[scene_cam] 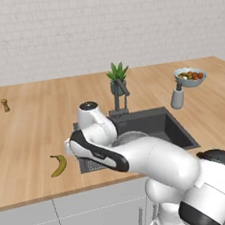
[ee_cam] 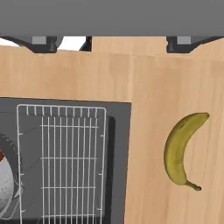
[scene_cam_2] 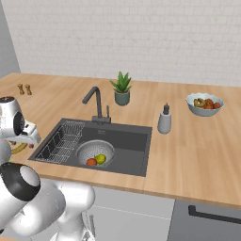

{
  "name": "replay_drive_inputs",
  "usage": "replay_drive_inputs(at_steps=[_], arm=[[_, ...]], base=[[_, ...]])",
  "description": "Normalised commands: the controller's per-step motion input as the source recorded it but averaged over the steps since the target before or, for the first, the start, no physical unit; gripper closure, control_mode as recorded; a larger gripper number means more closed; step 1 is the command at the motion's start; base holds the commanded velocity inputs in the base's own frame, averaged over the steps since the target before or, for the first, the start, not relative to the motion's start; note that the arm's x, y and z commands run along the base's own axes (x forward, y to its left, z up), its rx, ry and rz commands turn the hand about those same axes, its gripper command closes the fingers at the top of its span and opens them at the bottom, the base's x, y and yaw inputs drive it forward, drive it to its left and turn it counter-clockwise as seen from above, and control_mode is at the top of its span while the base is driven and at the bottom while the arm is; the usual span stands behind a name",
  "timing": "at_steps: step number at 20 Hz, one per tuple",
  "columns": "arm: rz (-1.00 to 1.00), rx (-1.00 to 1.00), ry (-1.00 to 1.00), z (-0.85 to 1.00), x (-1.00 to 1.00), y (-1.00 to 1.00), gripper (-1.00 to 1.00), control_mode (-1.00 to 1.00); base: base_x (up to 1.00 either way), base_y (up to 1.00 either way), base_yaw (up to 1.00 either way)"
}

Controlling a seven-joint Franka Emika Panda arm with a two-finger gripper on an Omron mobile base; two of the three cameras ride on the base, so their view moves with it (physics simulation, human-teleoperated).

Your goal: Put the colander in the sink, put the banana, pear, orange in the colander, and turn on the sink faucet and pour water over the colander.

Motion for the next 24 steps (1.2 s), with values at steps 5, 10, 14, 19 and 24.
replay_drive_inputs(at_steps=[5,10,14,19,24], arm=[[-0.14,0.00,0.00,-0.05,0.28,0.64,-1.00,-1.00],[-0.15,0.00,0.00,-0.12,0.26,0.40,-1.00,-1.00],[-0.06,0.00,0.02,-0.22,0.21,0.28,-1.00,-1.00],[0.00,0.00,0.00,-0.19,0.12,0.06,-1.00,-1.00],[0.00,0.00,0.05,-0.26,0.11,0.02,-1.00,-1.00]], base=[[0.00,0.00,0.00],[0.00,0.00,0.00],[0.00,0.00,0.00],[0.00,0.00,0.00],[0.00,0.00,0.00]])
